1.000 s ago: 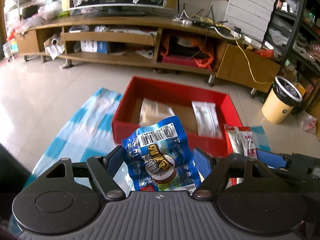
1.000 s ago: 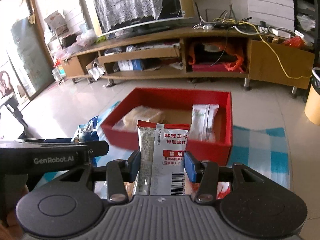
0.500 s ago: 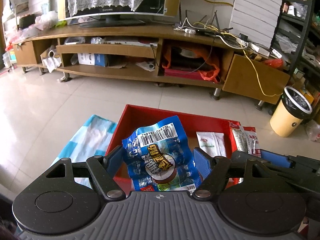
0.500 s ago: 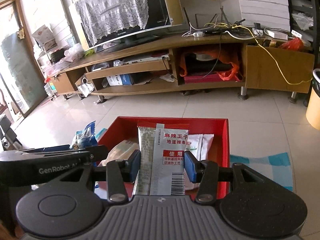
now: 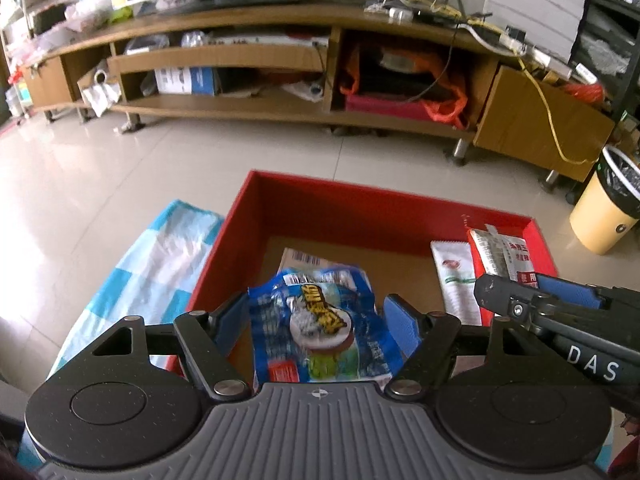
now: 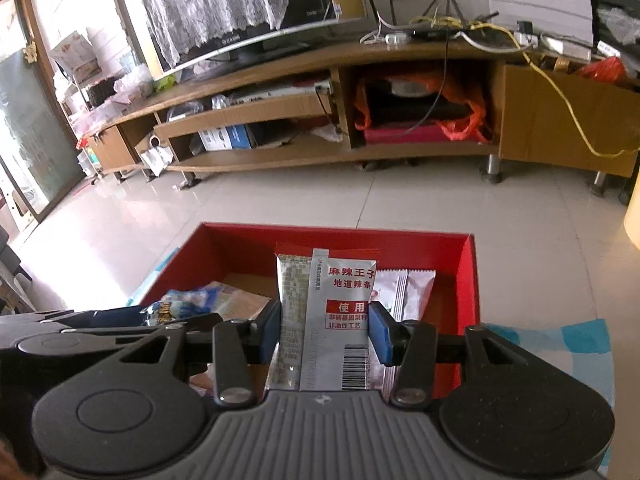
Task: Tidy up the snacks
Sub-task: 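Lower both packs into the red box and open both tools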
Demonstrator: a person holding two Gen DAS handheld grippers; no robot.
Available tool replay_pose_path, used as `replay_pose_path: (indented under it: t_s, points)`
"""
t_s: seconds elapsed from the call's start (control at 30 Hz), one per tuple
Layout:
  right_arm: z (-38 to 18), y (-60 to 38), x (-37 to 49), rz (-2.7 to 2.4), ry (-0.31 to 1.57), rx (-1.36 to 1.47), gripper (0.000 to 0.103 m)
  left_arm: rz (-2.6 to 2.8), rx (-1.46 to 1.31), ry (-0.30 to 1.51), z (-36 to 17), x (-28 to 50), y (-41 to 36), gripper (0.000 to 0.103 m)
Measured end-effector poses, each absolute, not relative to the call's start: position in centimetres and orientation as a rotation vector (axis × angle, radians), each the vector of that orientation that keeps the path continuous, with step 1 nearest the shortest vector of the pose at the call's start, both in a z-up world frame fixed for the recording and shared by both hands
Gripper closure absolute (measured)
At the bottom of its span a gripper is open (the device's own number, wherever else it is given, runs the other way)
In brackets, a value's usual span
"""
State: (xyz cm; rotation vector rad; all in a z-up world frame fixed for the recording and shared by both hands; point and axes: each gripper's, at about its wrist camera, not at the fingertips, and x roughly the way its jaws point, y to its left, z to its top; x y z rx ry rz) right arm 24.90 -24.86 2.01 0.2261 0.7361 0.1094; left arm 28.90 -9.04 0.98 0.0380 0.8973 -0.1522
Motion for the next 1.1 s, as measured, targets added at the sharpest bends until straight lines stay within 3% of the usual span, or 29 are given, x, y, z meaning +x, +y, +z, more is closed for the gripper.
replay_pose_path:
  t_s: [0.03,0.13,0.43,0.7,1.1]
  points:
    - [1.6,-24.9,25.2,0.11,0.741,0.231,0.057,-0.151,0.043,0.902,0.7,29.1,-9.1,0.032]
    - [0.6,-24.7,25.8,0.113,0.758,0.24,0.057,-0.158,0.059,0.917,0.0,29.6,-9.5,0.036]
    - [-1.6,-25.5,27.3,0.075,0.814,0.228,0.055,-0.167,0.09,0.944,-1.5,29.9,-10.0,0.029]
    - [-0.4,-26.0,26.8,0.026,0.766,0.186,0.052,-0.15,0.083,0.904,0.2,29.5,-9.9,0.019]
    - [3.1,-26.0,24.4,0.042,0.738,0.172,0.046,-0.166,0.0,0.882,3.3,26.8,-8.0,0.015]
